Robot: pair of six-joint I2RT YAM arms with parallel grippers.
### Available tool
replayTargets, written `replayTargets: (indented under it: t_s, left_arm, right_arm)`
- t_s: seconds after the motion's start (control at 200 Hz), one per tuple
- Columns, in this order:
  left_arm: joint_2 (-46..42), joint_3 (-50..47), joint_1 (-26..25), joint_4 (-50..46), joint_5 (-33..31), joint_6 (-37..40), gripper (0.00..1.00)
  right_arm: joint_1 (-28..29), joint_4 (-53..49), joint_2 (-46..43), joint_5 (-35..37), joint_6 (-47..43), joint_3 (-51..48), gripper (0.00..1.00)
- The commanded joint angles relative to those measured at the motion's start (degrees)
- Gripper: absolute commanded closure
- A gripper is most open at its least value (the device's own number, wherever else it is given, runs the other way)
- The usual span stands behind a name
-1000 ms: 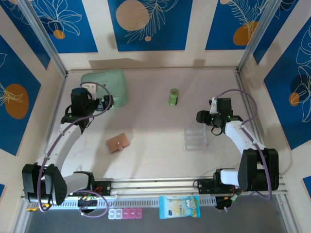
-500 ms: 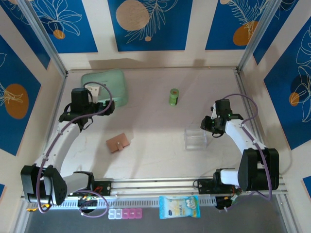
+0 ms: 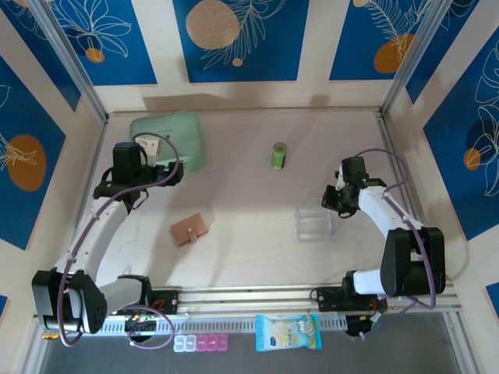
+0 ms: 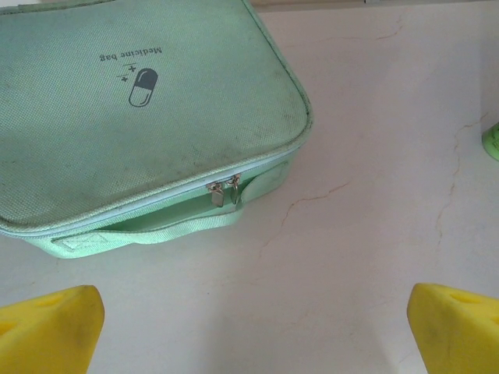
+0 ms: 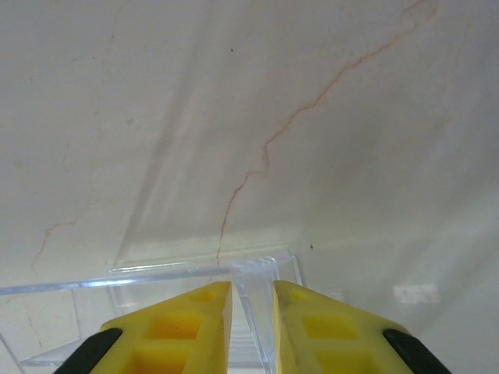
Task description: Take the credit cards out of the card holder
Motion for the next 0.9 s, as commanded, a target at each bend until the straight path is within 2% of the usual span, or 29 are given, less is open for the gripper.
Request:
replayTargets:
  t_s: [0.0, 0.565, 0.895]
  left_arm:
    - [-1.2, -0.5, 0.5, 0.5, 0.1, 1.1, 0.01]
    - [-1.3, -0.5, 0.6, 0.7, 0.5, 0.8, 0.01]
    - [-1.1, -0.4, 0.5, 0.7, 0.6, 0.5, 0.01]
  right_arm:
    - [0.4, -1.0, 1.0, 0.6, -0.7, 1.8, 0.79]
    - [0.8, -2.2, 2.2, 2.2, -1.2, 2.7, 0.89]
    - [6.9, -7.0, 3.5, 4.3, 1.9, 9.4, 0.94]
